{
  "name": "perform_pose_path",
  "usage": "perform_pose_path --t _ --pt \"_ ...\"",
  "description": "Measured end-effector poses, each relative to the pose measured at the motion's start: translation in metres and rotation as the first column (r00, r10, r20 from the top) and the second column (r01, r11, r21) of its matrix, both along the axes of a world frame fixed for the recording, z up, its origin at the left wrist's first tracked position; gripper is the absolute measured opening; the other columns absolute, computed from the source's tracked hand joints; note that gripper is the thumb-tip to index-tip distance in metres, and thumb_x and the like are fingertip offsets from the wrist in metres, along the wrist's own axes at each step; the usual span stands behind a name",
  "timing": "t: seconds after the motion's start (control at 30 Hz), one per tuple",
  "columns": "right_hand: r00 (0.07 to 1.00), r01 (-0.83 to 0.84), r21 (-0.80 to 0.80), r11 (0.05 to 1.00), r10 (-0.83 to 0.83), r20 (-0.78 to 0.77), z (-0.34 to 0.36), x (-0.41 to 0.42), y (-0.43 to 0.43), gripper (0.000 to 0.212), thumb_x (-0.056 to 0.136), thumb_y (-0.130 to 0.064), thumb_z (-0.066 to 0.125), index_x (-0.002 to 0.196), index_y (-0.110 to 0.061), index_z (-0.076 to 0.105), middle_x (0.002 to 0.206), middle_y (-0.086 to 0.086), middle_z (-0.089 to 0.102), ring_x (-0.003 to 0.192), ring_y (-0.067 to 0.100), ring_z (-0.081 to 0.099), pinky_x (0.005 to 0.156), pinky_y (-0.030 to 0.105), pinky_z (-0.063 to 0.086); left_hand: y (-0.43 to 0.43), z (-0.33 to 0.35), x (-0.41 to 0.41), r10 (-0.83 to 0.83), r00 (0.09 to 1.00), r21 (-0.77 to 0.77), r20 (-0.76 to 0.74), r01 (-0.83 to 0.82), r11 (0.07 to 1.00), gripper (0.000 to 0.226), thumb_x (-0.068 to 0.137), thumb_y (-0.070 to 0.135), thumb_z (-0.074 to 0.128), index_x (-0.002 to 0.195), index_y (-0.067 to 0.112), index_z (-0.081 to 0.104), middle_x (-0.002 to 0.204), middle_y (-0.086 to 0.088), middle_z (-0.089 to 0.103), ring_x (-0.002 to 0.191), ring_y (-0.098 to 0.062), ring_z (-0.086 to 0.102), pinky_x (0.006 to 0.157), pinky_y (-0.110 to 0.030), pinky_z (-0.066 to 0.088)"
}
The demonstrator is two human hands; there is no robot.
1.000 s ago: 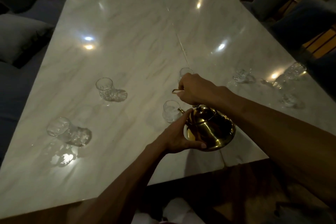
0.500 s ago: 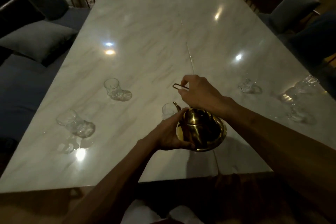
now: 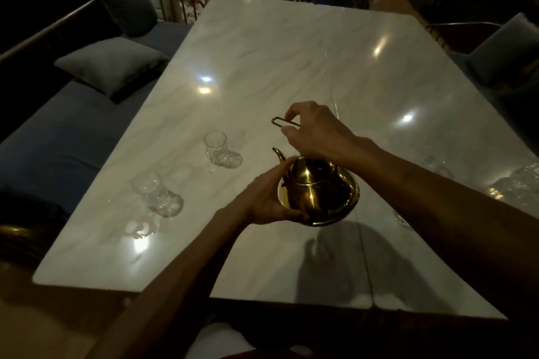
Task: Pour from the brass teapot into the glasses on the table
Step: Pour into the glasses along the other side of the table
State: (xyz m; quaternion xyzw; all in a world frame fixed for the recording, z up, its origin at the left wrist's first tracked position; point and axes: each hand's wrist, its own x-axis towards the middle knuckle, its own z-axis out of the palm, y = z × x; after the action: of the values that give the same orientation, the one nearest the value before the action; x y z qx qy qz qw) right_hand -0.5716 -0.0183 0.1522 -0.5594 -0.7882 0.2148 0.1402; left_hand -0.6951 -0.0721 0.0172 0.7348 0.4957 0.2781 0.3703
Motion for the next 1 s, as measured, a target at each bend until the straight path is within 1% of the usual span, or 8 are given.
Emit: perform_pose_path --t 0.13,0.27,0.4,0.5,0.57,0.8,0.9,1.0 --pt "1.000 -0.007 -0.010 1.000 0.007 0.009 -0.002 -0.036 0.018 0.038 0.093 -0.026 0.060 0.129 -0.013 0.059 0.126 0.011 0.061 0.092 0.016 0.057 0.072 0.025 0.042 0.013 0.000 -0.035 -0.007 0.999 -0.010 0.036 0.007 1.000 0.106 0.063 0.042 0.090 0.144 0.046 0.022 0.149 0.008 0.043 0.130 -0.005 0.040 0.107 -0.032 0.039" --pt "0.999 0.008 -0.032 0.999 -0.006 0.032 -0.008 -0.075 0.038 0.037 0.092 -0.025 0.061 0.127 -0.012 0.061 0.123 0.012 0.064 0.095 0.019 0.061 0.072 0.025 0.044 0.031 -0.006 -0.073 -0.019 0.998 -0.050 0.055 0.022 0.998 0.106 0.063 0.042 0.090 0.143 0.048 0.021 0.148 0.010 0.044 0.126 -0.001 0.039 0.102 -0.023 0.035" --pt "0.998 0.024 -0.059 0.998 -0.020 0.063 -0.016 -0.112 0.059 0.033 0.092 -0.024 0.062 0.123 -0.011 0.064 0.113 0.012 0.068 0.085 0.018 0.062 0.069 0.026 0.048 0.049 -0.017 -0.105 -0.038 0.995 -0.085 0.088 0.046 0.995 0.109 0.062 0.044 0.090 0.148 0.041 0.023 0.146 0.013 0.044 0.128 -0.002 0.041 0.104 -0.024 0.037" --pt "0.995 0.030 -0.084 0.996 -0.022 0.093 -0.023 -0.135 0.075 0.032 0.092 -0.025 0.062 0.121 -0.011 0.064 0.103 0.009 0.068 0.078 0.017 0.064 0.060 0.024 0.047 0.062 -0.027 -0.124 -0.044 0.993 -0.106 0.112 0.056 0.993 0.109 0.063 0.045 0.090 0.150 0.038 0.023 0.149 0.009 0.043 0.134 -0.009 0.041 0.109 -0.030 0.037" --pt "0.994 0.030 -0.105 0.994 -0.018 0.109 -0.028 -0.148 0.085 0.030 0.092 -0.024 0.062 0.119 -0.011 0.064 0.096 0.007 0.067 0.073 0.015 0.062 0.056 0.021 0.045 0.070 -0.034 -0.135 -0.045 0.990 -0.129 0.131 0.062 0.990 0.108 0.064 0.046 0.089 0.149 0.037 0.024 0.150 0.008 0.042 0.134 -0.008 0.039 0.111 -0.033 0.037" --pt "0.987 0.022 -0.160 0.987 0.004 0.162 -0.044 -0.183 0.116 0.028 0.092 -0.023 0.061 0.117 -0.012 0.065 0.091 0.006 0.066 0.069 0.014 0.065 0.061 0.026 0.051 0.093 -0.049 -0.164 -0.034 0.981 -0.181 0.189 0.069 0.981 0.106 0.066 0.041 0.089 0.150 0.036 0.024 0.149 0.008 0.042 0.131 -0.004 0.038 0.104 -0.020 0.033" --pt "0.983 0.017 -0.175 0.984 0.015 0.183 -0.049 -0.195 0.126 0.031 0.091 -0.024 0.061 0.119 -0.010 0.064 0.100 0.011 0.068 0.068 0.016 0.064 0.067 0.030 0.054 0.099 -0.052 -0.171 -0.025 0.976 -0.189 0.215 0.067 0.980 0.103 0.066 0.039 0.090 0.148 0.036 0.027 0.147 0.009 0.044 0.130 -0.006 0.042 0.105 -0.024 0.037" --pt "0.977 0.015 -0.192 0.981 0.027 0.210 -0.052 -0.206 0.136 0.027 0.091 -0.022 0.061 0.114 -0.008 0.066 0.094 0.012 0.069 0.065 0.018 0.066 0.070 0.035 0.058 0.105 -0.055 -0.177 -0.011 0.972 -0.199 0.236 0.059 0.978 0.101 0.065 0.040 0.090 0.146 0.037 0.029 0.145 0.013 0.046 0.130 -0.007 0.045 0.109 -0.033 0.041"
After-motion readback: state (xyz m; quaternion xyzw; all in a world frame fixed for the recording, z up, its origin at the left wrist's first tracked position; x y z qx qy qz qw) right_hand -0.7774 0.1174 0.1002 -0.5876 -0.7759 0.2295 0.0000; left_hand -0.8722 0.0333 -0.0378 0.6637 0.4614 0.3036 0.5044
